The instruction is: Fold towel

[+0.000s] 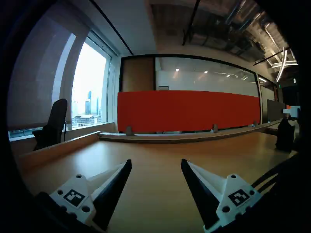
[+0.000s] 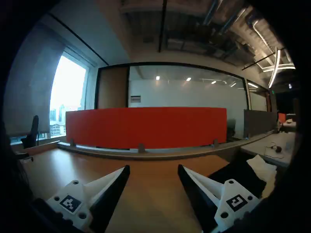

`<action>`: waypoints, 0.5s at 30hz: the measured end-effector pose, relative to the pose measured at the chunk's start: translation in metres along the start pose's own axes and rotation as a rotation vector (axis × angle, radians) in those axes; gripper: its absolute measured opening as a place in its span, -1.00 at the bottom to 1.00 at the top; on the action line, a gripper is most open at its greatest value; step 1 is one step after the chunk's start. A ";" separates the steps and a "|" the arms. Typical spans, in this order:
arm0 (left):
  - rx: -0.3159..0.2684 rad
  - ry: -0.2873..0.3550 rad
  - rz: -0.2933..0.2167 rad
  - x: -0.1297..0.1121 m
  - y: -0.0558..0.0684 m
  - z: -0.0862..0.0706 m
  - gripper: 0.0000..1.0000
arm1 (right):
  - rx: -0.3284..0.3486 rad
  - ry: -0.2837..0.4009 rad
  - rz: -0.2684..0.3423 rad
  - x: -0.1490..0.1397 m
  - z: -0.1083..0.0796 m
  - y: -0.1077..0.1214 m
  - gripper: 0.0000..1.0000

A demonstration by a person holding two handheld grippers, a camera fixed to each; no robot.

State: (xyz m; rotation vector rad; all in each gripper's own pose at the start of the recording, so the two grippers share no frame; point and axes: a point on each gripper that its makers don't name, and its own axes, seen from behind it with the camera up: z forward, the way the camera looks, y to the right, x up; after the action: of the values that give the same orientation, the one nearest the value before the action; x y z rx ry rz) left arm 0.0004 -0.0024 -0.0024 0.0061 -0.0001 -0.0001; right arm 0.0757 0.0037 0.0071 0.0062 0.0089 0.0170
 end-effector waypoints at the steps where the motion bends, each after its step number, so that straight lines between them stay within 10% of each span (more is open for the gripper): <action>1: 0.000 0.000 0.000 0.000 0.000 0.000 0.88 | -0.002 0.001 0.003 -0.003 -0.001 0.001 0.93; 15: 0.000 0.000 0.000 0.000 0.000 0.000 0.88 | -0.004 0.001 0.048 -0.038 -0.006 0.006 0.98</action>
State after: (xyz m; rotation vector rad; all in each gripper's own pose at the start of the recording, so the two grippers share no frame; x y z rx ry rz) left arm 0.0005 -0.0026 -0.0020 0.0061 -0.0002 -0.0001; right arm 0.0373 0.0088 0.0017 0.0023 0.0101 0.0655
